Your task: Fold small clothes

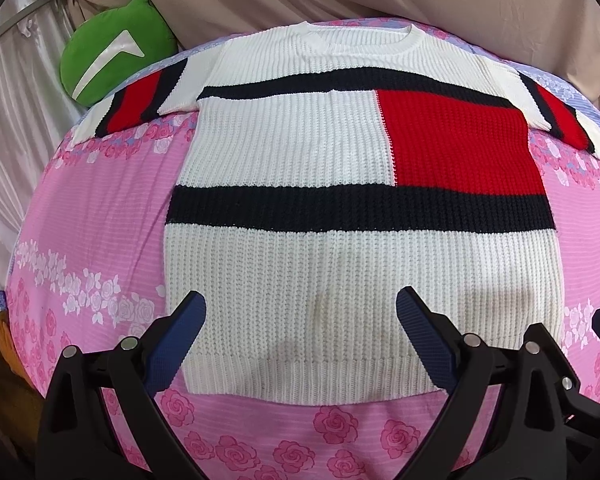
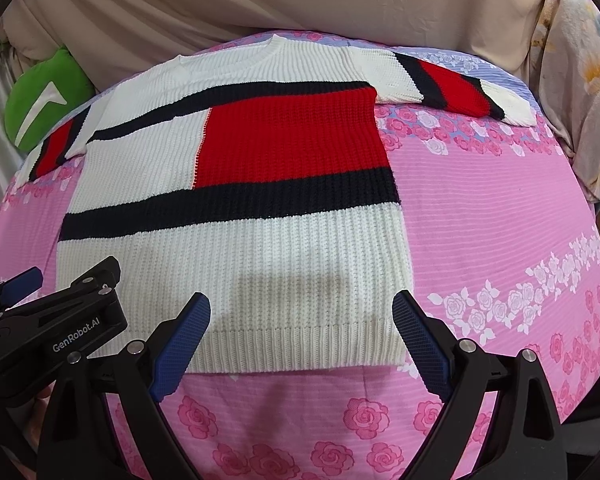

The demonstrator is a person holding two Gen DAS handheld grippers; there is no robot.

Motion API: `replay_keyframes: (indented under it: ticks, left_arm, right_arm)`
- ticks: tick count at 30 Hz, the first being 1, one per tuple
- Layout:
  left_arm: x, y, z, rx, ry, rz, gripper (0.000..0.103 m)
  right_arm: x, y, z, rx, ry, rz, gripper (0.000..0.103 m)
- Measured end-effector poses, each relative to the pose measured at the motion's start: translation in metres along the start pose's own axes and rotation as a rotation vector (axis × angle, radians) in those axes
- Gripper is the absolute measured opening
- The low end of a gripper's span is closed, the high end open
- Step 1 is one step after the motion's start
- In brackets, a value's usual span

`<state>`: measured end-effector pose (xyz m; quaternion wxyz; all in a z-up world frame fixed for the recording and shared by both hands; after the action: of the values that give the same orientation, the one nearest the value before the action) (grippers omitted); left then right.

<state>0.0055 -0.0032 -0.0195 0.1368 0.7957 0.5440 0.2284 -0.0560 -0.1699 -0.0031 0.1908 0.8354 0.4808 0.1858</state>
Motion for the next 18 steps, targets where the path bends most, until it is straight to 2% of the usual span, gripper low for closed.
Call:
replay_keyframes:
  ticks: [18]
  left_arm:
    - [0.0005,-0.0005,0.0015,0.001,-0.001,-0.001,0.094]
  right_arm:
    - [0.0011,-0.0004,0.0006,0.002,-0.002,-0.003,0.091]
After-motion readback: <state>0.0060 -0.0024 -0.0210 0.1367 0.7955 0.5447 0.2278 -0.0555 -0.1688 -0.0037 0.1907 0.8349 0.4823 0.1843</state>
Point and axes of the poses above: each gripper's, at about its wrist camera, not at the fingertips, and z roughly the way its jaws point, x to its left, y to its top, the point moved 1 cm from there along z, roughly the way its jaws point, and after that the axes turned 12 degrees about z, right-handed, at the moved point
